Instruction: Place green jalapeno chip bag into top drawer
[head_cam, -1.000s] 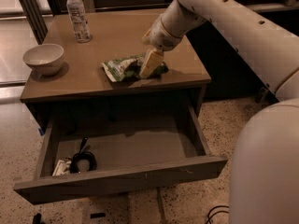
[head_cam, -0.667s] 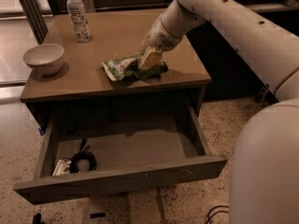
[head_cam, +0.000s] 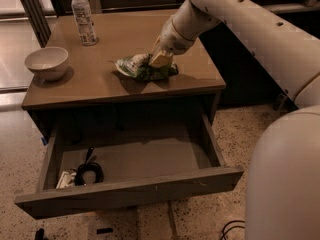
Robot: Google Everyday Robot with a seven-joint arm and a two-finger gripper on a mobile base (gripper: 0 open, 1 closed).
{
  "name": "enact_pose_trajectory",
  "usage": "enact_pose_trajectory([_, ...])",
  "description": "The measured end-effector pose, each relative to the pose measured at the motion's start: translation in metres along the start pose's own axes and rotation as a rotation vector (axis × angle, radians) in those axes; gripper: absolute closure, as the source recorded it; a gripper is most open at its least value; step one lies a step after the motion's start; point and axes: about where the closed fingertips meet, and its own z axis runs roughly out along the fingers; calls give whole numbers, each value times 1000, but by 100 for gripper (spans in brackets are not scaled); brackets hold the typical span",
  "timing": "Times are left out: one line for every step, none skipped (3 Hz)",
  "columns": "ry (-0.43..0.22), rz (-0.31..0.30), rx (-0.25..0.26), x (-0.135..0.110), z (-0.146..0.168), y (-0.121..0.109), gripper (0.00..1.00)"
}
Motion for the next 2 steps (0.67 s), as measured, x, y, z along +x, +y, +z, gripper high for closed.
enact_pose_trajectory([0,0,0,0,0,0,100])
enact_pose_trajectory([1,-2,-5,2,-1,5,100])
